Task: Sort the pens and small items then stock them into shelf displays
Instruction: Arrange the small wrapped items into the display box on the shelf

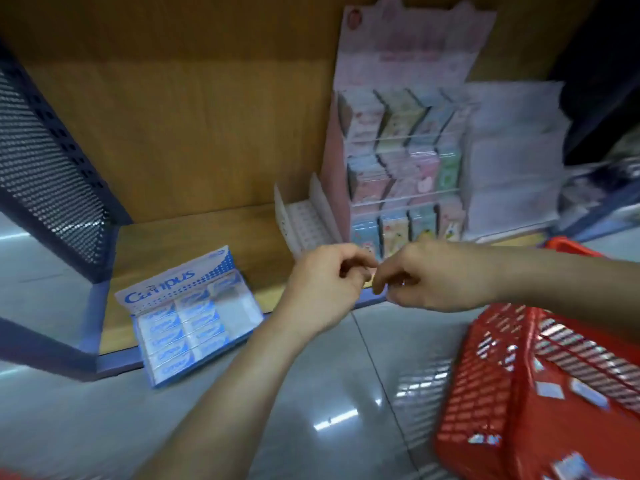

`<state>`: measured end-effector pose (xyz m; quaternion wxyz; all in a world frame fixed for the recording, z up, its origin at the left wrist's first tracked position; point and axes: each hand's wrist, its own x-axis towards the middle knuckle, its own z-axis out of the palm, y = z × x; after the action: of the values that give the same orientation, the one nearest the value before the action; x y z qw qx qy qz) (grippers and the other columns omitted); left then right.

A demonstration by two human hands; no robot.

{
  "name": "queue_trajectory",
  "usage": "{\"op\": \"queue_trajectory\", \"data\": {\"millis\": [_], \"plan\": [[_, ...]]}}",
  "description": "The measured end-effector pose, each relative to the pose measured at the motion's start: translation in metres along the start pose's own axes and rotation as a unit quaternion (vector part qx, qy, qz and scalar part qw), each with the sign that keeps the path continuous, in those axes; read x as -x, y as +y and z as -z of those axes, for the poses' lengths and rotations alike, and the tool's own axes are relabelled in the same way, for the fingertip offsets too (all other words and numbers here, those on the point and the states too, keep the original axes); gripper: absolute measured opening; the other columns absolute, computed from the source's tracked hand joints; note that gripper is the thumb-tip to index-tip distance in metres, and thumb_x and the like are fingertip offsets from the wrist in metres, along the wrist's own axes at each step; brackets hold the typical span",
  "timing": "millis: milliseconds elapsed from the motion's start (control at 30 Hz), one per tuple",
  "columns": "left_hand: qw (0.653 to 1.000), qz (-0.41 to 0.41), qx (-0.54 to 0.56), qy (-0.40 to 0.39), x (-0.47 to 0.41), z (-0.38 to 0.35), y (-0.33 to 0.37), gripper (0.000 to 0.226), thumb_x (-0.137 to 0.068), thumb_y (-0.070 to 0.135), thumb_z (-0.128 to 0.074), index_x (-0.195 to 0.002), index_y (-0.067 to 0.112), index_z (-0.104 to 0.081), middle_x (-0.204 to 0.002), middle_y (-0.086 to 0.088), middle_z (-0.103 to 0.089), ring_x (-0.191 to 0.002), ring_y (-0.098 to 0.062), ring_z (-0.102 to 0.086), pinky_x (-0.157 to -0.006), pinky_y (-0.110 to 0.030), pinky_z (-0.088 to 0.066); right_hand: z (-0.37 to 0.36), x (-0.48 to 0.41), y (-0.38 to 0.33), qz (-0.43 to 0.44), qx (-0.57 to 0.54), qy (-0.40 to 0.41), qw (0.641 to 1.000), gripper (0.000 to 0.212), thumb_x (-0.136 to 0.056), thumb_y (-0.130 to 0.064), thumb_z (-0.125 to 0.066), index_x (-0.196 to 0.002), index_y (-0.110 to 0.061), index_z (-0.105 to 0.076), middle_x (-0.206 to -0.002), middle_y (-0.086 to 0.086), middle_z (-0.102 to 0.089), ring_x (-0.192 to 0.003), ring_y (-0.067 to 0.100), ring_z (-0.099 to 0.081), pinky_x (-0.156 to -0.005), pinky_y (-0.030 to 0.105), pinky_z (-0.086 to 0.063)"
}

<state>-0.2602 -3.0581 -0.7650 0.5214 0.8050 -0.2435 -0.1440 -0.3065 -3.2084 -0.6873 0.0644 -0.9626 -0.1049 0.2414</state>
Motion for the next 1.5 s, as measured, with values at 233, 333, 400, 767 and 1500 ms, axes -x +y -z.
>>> {"op": "queue_trajectory", "data": {"millis": [233, 333, 400, 767, 1500], "plan": [[0.959, -0.209, -0.099, -0.164, -0.021, -0.09, 0.093, 0.031, -0.082, 0.008, -0.05, -0.097, 0.024, -0.072, -0.092, 0.003, -0.072, -0.089, -0.016, -0.062, -0.078, -0.026, -0.046, -0.018, 0.127, 0.068, -0.158, -0.232, 0.131, 0.951, 0.018, -0.086, -0.007, -0.067, -0.093, -0.022, -0.073, -0.071, -0.001, -0.07, -0.063, 0.003, -0.06, -0.065, 0.02, -0.051], [0.946, -0.247, -0.085, -0.194, -0.018, -0.13, 0.122, 0.034, -0.079, 0.004, -0.05, -0.097, 0.021, -0.073, -0.099, 0.004, -0.072, -0.094, -0.014, -0.062, -0.083, -0.023, -0.043, -0.048, 0.172, 0.088, -0.228, -0.271, 0.163, 0.921, 0.017, -0.087, -0.005, -0.066, -0.098, -0.017, -0.073, -0.079, 0.006, -0.073, -0.069, 0.013, -0.066, -0.07, 0.024, -0.053], [0.933, -0.258, -0.097, -0.229, -0.01, -0.155, 0.135, 0.035, -0.078, 0.004, -0.05, -0.099, 0.021, -0.073, -0.102, 0.004, -0.071, -0.096, -0.014, -0.06, -0.083, -0.022, -0.041, -0.073, 0.198, 0.099, -0.274, -0.295, 0.175, 0.899, 0.017, -0.087, -0.004, -0.066, -0.098, -0.016, -0.073, -0.074, 0.005, -0.073, -0.066, 0.013, -0.067, -0.067, 0.023, -0.052], [0.872, -0.219, -0.301, -0.319, -0.019, -0.245, 0.128, 0.044, -0.077, 0.013, -0.052, -0.12, 0.013, -0.058, -0.121, -0.012, -0.059, -0.115, -0.03, -0.053, -0.098, -0.04, -0.044, -0.196, 0.239, 0.168, -0.34, -0.366, 0.238, 0.833, 0.017, -0.083, -0.009, -0.073, -0.095, -0.019, -0.071, -0.071, -0.007, -0.068, -0.063, -0.003, -0.06, -0.067, 0.02, -0.048], [0.812, -0.095, -0.466, -0.339, -0.005, -0.343, 0.009, 0.055, -0.087, 0.024, -0.052, -0.14, 0.025, -0.034, -0.137, -0.003, -0.042, -0.121, -0.032, -0.041, -0.101, -0.042, -0.041, -0.295, 0.174, 0.219, -0.386, -0.289, 0.179, 0.858, 0.024, -0.078, -0.019, -0.062, -0.101, -0.02, -0.054, -0.11, 0.003, -0.055, -0.101, 0.026, -0.057, -0.08, 0.033, -0.046]]}}
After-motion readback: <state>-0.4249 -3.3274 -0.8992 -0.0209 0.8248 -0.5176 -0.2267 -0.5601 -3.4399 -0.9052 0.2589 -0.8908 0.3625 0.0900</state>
